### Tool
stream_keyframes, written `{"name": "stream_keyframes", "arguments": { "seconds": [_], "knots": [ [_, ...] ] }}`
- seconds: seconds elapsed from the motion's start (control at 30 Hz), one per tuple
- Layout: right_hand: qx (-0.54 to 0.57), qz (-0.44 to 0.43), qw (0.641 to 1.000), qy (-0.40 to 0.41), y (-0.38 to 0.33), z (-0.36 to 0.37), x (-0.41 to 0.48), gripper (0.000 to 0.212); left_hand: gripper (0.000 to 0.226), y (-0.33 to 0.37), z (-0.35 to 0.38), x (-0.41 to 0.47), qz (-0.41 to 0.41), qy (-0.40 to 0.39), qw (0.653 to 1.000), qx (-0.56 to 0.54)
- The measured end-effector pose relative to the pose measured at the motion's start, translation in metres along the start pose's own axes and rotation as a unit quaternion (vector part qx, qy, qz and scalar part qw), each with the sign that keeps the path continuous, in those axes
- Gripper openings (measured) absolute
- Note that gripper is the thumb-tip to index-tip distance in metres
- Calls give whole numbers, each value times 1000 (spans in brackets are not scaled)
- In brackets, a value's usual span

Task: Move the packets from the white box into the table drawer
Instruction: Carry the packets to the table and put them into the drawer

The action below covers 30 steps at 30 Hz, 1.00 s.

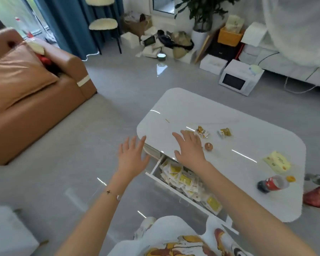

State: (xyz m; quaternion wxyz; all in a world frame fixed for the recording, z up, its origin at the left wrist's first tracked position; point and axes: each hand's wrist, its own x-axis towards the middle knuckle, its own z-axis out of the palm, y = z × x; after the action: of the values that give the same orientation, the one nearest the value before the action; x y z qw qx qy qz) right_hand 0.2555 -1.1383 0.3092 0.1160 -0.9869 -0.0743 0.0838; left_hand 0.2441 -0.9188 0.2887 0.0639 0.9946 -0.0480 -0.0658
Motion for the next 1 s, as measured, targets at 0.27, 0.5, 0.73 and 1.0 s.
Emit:
{"name": "stream_keyframes", "arguments": {
  "seconds": [0.27, 0.5, 0.73, 1.0],
  "knots": [
    [-35, -163, 986, -25, -123, 3, 38, 64, 77, -93, -22, -47, -137, 31, 990, -30],
    [-47, -250, 966, -46, -248, 19, 76, 63, 71, -211, -48, -84, -262, 81, 960, -47],
    [-37, -308, 949, -51, -392, 48, 115, 63, 73, -345, -64, -133, -319, 85, 944, -22],
    [-23, -395, 916, -60, -530, 81, 143, 60, 74, -453, -56, -185, -420, 78, 901, -76]
  ]
}}
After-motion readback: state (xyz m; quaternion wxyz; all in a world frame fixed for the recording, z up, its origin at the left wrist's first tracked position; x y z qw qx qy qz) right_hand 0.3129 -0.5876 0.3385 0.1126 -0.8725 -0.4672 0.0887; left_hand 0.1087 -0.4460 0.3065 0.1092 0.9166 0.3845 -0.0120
